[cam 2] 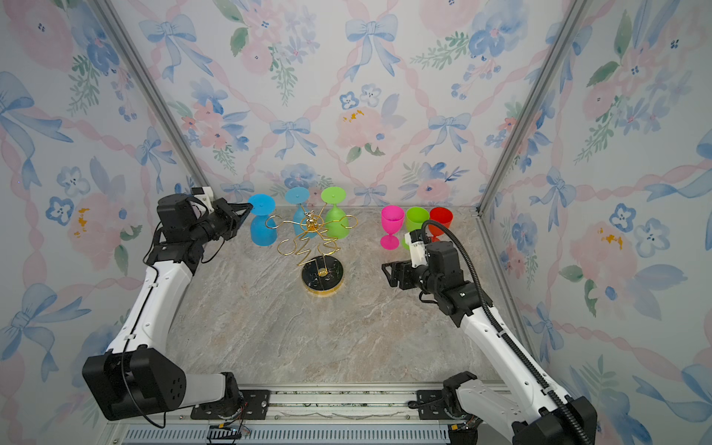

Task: Take the wine glass off the wine glass rack
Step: 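Pull the blue glass off its rack hook toward the robot with the left gripper, then carry the blue glass toward the right gripper with the left gripper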

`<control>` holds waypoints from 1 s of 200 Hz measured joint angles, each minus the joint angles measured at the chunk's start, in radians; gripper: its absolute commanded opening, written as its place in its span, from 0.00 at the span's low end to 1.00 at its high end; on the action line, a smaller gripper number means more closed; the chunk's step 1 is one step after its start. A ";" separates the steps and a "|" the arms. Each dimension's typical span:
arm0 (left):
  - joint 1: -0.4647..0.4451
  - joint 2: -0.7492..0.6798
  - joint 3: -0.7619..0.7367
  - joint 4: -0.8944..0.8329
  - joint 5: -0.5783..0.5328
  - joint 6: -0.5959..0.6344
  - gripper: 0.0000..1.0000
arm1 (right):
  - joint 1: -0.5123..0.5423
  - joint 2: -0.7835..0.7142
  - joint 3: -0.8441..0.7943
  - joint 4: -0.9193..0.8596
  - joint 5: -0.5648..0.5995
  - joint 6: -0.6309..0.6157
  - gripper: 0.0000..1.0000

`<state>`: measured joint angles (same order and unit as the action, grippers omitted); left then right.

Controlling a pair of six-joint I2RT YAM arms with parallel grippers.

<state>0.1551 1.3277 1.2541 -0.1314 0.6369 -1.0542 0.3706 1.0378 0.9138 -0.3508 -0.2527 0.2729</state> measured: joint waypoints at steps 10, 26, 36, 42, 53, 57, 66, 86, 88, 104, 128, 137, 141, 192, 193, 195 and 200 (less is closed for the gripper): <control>0.016 -0.014 -0.012 0.000 0.000 0.003 0.00 | 0.000 0.000 0.000 0.000 0.000 0.000 0.83; 0.041 -0.039 -0.031 -0.003 0.000 0.009 0.00 | 0.000 0.000 0.000 0.000 0.000 0.000 0.83; 0.056 -0.056 -0.044 -0.005 0.005 0.016 0.00 | 0.002 0.001 0.000 0.000 0.000 0.000 0.83; 0.064 -0.065 -0.051 -0.005 0.010 0.021 0.00 | 0.004 0.001 0.000 0.000 0.000 0.000 0.83; 0.078 -0.085 -0.072 -0.004 0.020 0.035 0.00 | 0.006 0.002 0.000 0.000 -0.001 0.000 0.83; 0.083 -0.094 -0.080 -0.004 0.023 0.040 0.00 | 0.006 0.002 0.000 0.000 0.000 0.000 0.83; 0.094 -0.117 -0.106 -0.005 0.031 0.050 0.00 | 0.006 0.003 0.000 -0.001 0.000 0.000 0.83; 0.114 -0.174 -0.159 -0.009 0.044 0.076 0.00 | 0.006 0.005 0.000 -0.004 0.000 0.000 0.83; 0.115 -0.180 -0.165 -0.010 0.045 0.077 0.00 | 0.006 0.005 0.000 -0.004 0.000 0.000 0.83; 0.121 -0.231 -0.201 -0.034 0.048 0.106 0.00 | 0.007 0.011 0.002 -0.005 0.000 0.000 0.83; 0.121 -0.298 -0.237 -0.080 0.060 0.154 0.00 | 0.013 0.021 0.004 -0.004 -0.002 0.000 0.83; 0.121 -0.321 -0.248 -0.103 0.065 0.174 0.00 | 0.013 0.026 0.005 -0.003 -0.001 0.000 0.83; 0.121 -0.331 -0.253 -0.111 0.068 0.183 0.00 | 0.015 0.028 0.006 -0.003 -0.001 0.001 0.83; 0.088 -0.435 -0.290 -0.192 0.102 0.257 0.00 | 0.037 0.047 0.008 -0.003 -0.001 0.005 0.83; 0.086 -0.436 -0.290 -0.193 0.102 0.259 0.00 | 0.037 0.047 0.008 -0.003 -0.001 0.005 0.83; 0.084 -0.438 -0.291 -0.196 0.102 0.259 0.00 | 0.038 0.047 0.008 -0.003 -0.001 0.005 0.83; 0.078 -0.444 -0.291 -0.208 0.101 0.267 0.00 | 0.038 0.047 0.008 -0.003 -0.001 0.005 0.83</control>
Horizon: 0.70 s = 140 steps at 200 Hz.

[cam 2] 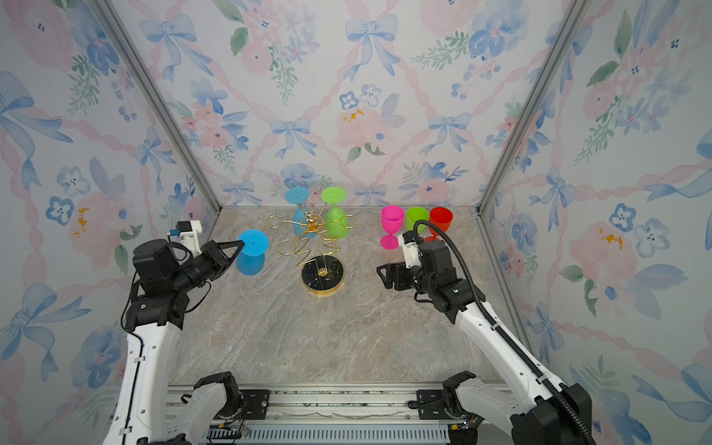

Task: Take the wine glass off the wine glass rack
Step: 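Carry the blue glass toward the right gripper with the left gripper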

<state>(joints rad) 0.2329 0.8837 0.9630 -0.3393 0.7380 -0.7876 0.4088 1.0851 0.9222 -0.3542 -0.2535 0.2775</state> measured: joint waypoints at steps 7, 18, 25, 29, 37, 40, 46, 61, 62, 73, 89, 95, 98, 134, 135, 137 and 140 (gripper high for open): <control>-0.006 -0.009 -0.003 -0.011 0.000 0.004 0.00 | 0.000 0.000 0.001 0.000 0.000 0.000 0.83; -0.013 -0.028 -0.016 -0.038 -0.002 0.020 0.00 | 0.000 0.000 0.001 0.000 0.000 0.003 0.83; -0.021 -0.039 -0.022 -0.062 -0.009 0.032 0.00 | 0.000 0.000 0.001 0.000 0.001 0.003 0.83; -0.027 -0.044 -0.025 -0.076 -0.018 0.040 0.00 | 0.000 0.000 0.001 0.000 0.000 0.003 0.83; -0.041 -0.053 -0.031 -0.103 -0.032 0.057 0.00 | 0.000 0.000 0.001 0.000 0.001 0.003 0.83; -0.046 -0.055 -0.032 -0.112 -0.038 0.062 0.00 | 0.000 0.000 0.001 0.000 0.001 0.003 0.83; -0.056 -0.062 -0.038 -0.131 -0.048 0.075 0.00 | 0.000 0.000 0.001 0.000 0.002 0.003 0.83; -0.074 -0.078 -0.060 -0.165 -0.070 0.101 0.00 | 0.000 0.000 0.001 0.000 0.005 0.003 0.83; -0.074 -0.079 -0.061 -0.166 -0.071 0.101 0.00 | 0.000 0.000 0.001 0.000 0.006 0.003 0.83; -0.088 -0.087 -0.077 -0.187 -0.075 0.117 0.00 | 0.001 0.000 0.001 0.000 0.009 0.004 0.83; -0.117 -0.088 -0.090 -0.208 -0.067 0.136 0.00 | 0.002 0.000 0.001 0.000 0.017 0.007 0.82; -0.130 -0.087 -0.090 -0.213 -0.060 0.142 0.00 | 0.004 0.000 0.002 0.000 0.021 0.008 0.83; -0.140 -0.086 -0.090 -0.215 -0.054 0.148 0.00 | 0.005 0.000 0.002 0.000 0.023 0.009 0.82; -0.240 -0.079 -0.074 -0.219 0.010 0.183 0.00 | 0.018 0.000 0.013 -0.002 0.035 0.012 0.82; -0.244 -0.079 -0.072 -0.219 0.012 0.183 0.00 | 0.018 0.000 0.013 -0.002 0.036 0.012 0.82; -0.247 -0.078 -0.071 -0.219 0.015 0.184 0.00 | 0.019 0.000 0.014 -0.002 0.035 0.012 0.82; -0.256 -0.077 -0.068 -0.219 0.021 0.187 0.00 | 0.020 0.000 0.015 -0.001 0.038 0.013 0.82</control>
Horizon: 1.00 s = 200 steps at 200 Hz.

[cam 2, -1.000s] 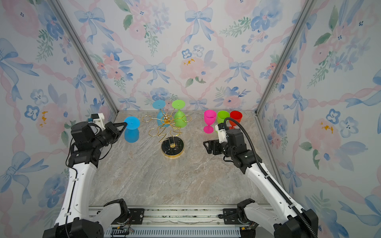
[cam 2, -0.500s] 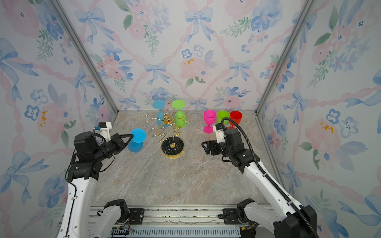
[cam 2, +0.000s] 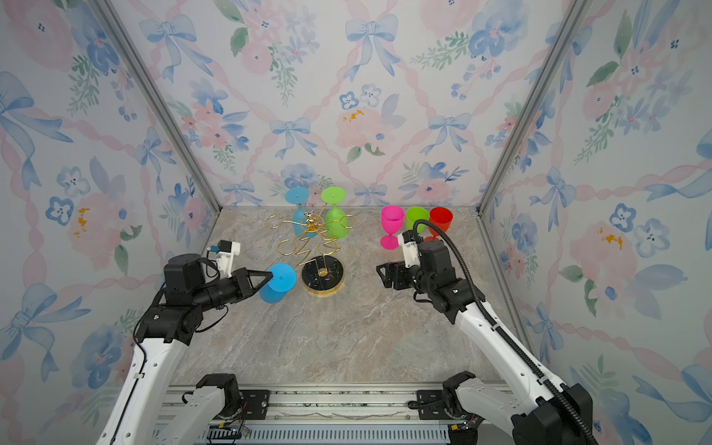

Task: Take the wine glass off the wine glass rack
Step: 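Carry the blue glass toward the right gripper with the left gripper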

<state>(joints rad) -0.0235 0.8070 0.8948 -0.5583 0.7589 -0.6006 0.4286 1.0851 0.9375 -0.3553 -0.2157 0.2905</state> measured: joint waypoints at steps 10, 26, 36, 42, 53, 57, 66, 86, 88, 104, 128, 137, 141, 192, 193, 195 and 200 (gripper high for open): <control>-0.030 0.003 0.007 0.001 0.018 0.005 0.00 | 0.006 0.000 0.003 0.000 0.004 0.002 0.82; -0.085 0.003 0.010 0.002 0.036 0.014 0.00 | 0.012 0.003 0.007 0.000 0.008 0.006 0.82; -0.124 0.003 0.011 0.002 0.042 0.015 0.00 | 0.014 0.008 0.011 0.000 0.012 0.006 0.83; -0.146 0.003 0.011 0.002 0.042 0.014 0.00 | 0.016 0.011 0.012 0.000 0.013 0.007 0.82; -0.191 0.003 0.011 0.002 0.042 0.014 0.00 | 0.019 0.017 0.014 0.000 0.016 0.009 0.82; -0.206 0.003 0.011 0.002 0.042 0.014 0.00 | 0.020 0.019 0.014 0.000 0.018 0.009 0.82; -0.243 0.002 0.011 0.001 0.036 0.014 0.00 | 0.022 0.022 0.014 0.000 0.020 0.010 0.82; -0.330 0.001 0.014 0.002 0.003 0.014 0.00 | 0.025 0.028 0.014 0.000 0.030 0.013 0.82; -0.341 0.001 0.015 0.001 -0.004 0.013 0.00 | 0.025 0.028 0.014 0.000 0.031 0.013 0.82; -0.431 0.007 0.029 -0.004 -0.061 0.013 0.00 | 0.025 0.033 0.018 -0.005 0.050 0.018 0.82; -0.592 0.037 0.071 0.002 -0.173 0.014 0.00 | 0.025 0.035 0.033 -0.024 0.089 0.024 0.83; -0.649 0.048 0.078 0.019 -0.210 0.014 0.00 | 0.025 0.035 0.037 -0.032 0.102 0.026 0.83; -0.676 0.054 0.079 0.030 -0.226 0.014 0.00 | 0.025 0.035 0.039 -0.037 0.111 0.027 0.83; -0.919 0.220 0.098 0.168 -0.345 0.014 0.00 | 0.013 0.035 0.073 -0.116 0.181 0.043 0.83; -0.921 0.225 0.099 0.168 -0.346 0.014 0.00 | 0.011 0.035 0.073 -0.117 0.182 0.043 0.83; -0.929 0.235 0.104 0.170 -0.350 0.014 0.00 | 0.009 0.035 0.075 -0.121 0.184 0.043 0.83; -0.946 0.264 0.116 0.173 -0.359 0.017 0.00 | 0.005 0.035 0.076 -0.128 0.188 0.044 0.83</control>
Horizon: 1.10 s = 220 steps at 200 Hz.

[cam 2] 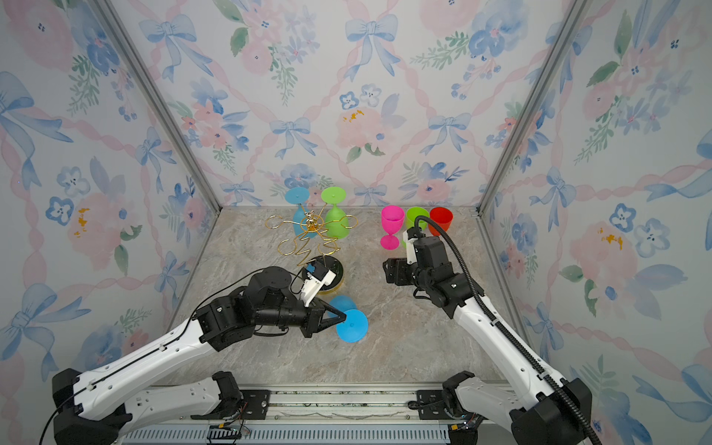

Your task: Take the wine glass off the wine glass rack

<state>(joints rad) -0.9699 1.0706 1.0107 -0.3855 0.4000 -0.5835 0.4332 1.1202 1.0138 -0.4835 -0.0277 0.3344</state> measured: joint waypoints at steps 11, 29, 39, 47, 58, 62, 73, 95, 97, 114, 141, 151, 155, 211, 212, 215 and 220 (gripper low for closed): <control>-0.032 0.048 0.027 0.006 -0.023 0.008 0.00 | -0.015 -0.003 0.001 -0.019 0.008 0.003 0.83; -0.094 0.108 0.072 0.018 -0.091 0.042 0.00 | -0.057 -0.015 0.001 -0.051 0.010 0.013 0.83; -0.137 0.132 0.098 0.022 -0.138 0.074 0.00 | -0.088 -0.026 0.001 -0.066 0.010 0.019 0.83; -0.170 0.146 0.117 0.024 -0.178 0.101 0.00 | -0.114 -0.035 0.001 -0.076 0.004 0.023 0.83; -0.211 0.161 0.142 0.029 -0.233 0.143 0.00 | -0.151 -0.047 0.001 -0.090 -0.011 0.027 0.83; -0.221 0.165 0.148 0.031 -0.249 0.159 0.00 | -0.164 -0.050 0.001 -0.093 -0.018 0.029 0.83; -0.240 0.176 0.164 0.035 -0.293 0.203 0.00 | -0.192 -0.055 0.001 -0.101 -0.034 0.033 0.83; -0.253 0.208 0.200 0.041 -0.360 0.276 0.00 | -0.217 -0.056 0.000 -0.117 -0.061 0.037 0.83; -0.254 0.212 0.203 0.041 -0.365 0.282 0.00 | -0.217 -0.056 0.000 -0.118 -0.062 0.039 0.83; -0.288 0.247 0.230 0.046 -0.428 0.344 0.00 | -0.217 -0.056 0.000 -0.127 -0.081 0.041 0.83; -0.420 0.307 0.257 0.048 -0.612 0.462 0.00 | -0.217 -0.047 0.003 -0.138 -0.109 0.044 0.83; -0.471 0.332 0.261 0.049 -0.688 0.505 0.00 | -0.217 -0.038 0.008 -0.146 -0.117 0.044 0.82; -0.487 0.342 0.261 0.049 -0.714 0.524 0.00 | -0.217 -0.034 0.011 -0.146 -0.120 0.044 0.82; -0.525 0.446 0.247 0.048 -1.011 0.683 0.00 | -0.217 0.004 0.057 -0.161 -0.153 0.052 0.82; -0.525 0.448 0.246 0.048 -1.017 0.687 0.00 | -0.217 0.005 0.059 -0.161 -0.153 0.052 0.82; -0.526 0.452 0.243 0.048 -1.030 0.694 0.00 | -0.217 0.008 0.063 -0.164 -0.155 0.052 0.82; -0.527 0.459 0.240 0.048 -1.052 0.705 0.00 | -0.217 0.013 0.069 -0.169 -0.158 0.052 0.82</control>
<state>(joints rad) -1.4971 1.5299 1.2503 -0.3374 -0.6518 0.1219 0.2157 1.1328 1.0832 -0.6521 -0.1852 0.3862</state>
